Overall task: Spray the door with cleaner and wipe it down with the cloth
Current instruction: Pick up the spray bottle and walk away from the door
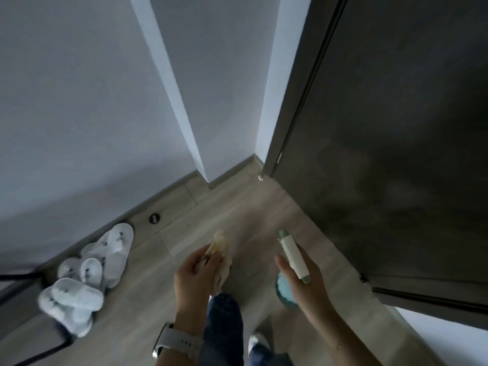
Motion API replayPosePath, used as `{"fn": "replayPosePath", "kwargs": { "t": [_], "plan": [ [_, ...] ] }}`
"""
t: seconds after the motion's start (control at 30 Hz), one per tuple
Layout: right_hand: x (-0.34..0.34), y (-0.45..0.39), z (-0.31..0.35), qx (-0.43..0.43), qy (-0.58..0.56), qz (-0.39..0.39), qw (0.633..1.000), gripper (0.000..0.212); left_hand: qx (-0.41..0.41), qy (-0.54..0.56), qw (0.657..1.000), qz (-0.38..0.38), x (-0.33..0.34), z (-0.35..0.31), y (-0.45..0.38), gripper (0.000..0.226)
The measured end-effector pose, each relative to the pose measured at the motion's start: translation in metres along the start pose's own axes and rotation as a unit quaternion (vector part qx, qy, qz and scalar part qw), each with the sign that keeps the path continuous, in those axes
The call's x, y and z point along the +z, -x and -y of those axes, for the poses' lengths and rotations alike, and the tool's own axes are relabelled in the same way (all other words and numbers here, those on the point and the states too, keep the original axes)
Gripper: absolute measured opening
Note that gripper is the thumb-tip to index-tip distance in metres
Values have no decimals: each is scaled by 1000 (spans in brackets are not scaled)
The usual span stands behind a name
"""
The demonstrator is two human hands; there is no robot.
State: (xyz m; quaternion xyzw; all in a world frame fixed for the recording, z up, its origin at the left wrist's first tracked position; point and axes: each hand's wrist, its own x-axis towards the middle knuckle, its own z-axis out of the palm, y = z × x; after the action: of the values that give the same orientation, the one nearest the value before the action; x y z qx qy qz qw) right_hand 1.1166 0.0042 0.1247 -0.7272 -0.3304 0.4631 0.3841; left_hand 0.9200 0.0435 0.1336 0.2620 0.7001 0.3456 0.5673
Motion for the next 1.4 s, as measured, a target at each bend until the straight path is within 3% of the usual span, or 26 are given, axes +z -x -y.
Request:
{"fn": "replayPosePath", "kwargs": {
  "t": [0.27, 0.43, 0.6, 0.77, 1.0, 1.17, 1.4],
  "plan": [
    [53, 119, 71, -86, -26, 38, 995, 35, 57, 32, 992, -109, -152, -20, 118, 19],
    [143, 174, 104, -93, -24, 102, 990, 35, 50, 89, 978, -182, -269, -19, 137, 19],
    [267, 236, 126, -117, 20, 176, 977, 20, 46, 152, 960, -233, -406, 8, 139, 20],
    [401, 292, 140, -147, 43, 204, 967, 18, 10, 201, 941, -272, -541, 32, 114, 18],
    [574, 319, 149, -133, 75, 248, 957, 11, 11, 223, 934, -279, -681, 16, 51, 14],
    [680, 321, 155, -152, 94, 334, 925, 41, 0, 217, 927, -307, -753, 4, -9, 16],
    [808, 308, 190, -128, 101, 321, 933, 42, -32, 164, 935, -312, -859, -1, -100, 21]
  ]
}}
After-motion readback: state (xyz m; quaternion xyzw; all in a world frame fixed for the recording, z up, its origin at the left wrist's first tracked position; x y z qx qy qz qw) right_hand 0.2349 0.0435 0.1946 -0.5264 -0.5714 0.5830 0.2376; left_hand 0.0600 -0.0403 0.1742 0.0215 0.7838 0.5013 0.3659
